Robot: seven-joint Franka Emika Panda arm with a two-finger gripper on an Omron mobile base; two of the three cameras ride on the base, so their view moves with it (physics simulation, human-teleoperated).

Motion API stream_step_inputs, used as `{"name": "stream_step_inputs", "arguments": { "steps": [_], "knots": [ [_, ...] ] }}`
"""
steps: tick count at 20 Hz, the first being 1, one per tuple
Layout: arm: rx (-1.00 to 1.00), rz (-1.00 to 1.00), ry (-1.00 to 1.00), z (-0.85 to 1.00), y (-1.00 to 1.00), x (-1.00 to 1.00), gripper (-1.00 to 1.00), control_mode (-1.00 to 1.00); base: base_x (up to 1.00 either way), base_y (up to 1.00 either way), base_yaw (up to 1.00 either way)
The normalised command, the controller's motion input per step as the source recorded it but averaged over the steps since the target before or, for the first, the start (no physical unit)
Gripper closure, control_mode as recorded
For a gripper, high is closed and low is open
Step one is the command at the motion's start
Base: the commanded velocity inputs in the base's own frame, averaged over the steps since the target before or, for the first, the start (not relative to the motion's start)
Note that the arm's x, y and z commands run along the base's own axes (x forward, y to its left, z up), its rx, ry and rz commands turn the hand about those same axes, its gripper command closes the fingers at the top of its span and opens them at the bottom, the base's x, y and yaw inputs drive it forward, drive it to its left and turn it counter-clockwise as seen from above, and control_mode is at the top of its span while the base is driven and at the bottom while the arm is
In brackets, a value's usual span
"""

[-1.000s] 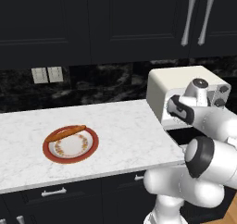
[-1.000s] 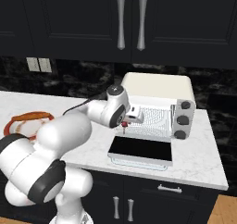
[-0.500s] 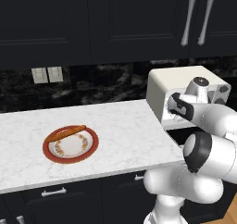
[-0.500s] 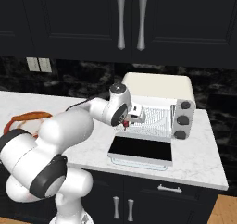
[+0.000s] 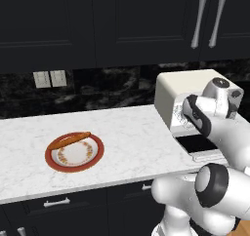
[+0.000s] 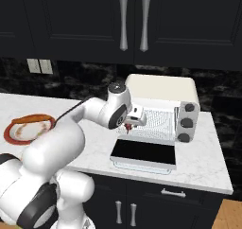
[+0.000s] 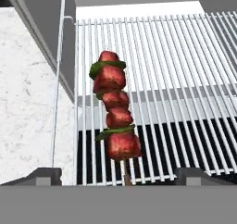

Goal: Pick up the kebab skewer and baguette bread, and place them inside the toaster oven. Close the toaster oven door and start by setting the timer.

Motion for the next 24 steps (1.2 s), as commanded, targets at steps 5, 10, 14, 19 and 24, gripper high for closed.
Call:
{"name": "stream_step_inputs", "arguments": {
  "steps": [5, 10, 14, 19, 24],
  "knots": [
    [-0.01, 0.02, 0.00, 0.30, 0.79, -1.00, -1.00, -1.00, 0.00, 0.00, 0.00],
    [-0.08, 0.29, 0.01, 0.27, 1.00, -0.99, -1.00, -1.00, 0.00, 0.00, 0.00],
    [-0.07, 0.50, 0.04, 0.21, 1.00, -0.37, -1.00, -1.00, 0.00, 0.00, 0.00],
    [-0.09, 0.54, 0.06, 0.14, 1.00, -0.17, -1.00, -1.00, 0.00, 0.00, 0.00],
    [-0.12, 0.35, 0.02, 0.08, 1.00, 0.06, -1.00, -1.00, 0.00, 0.00, 0.00]
  ]
}}
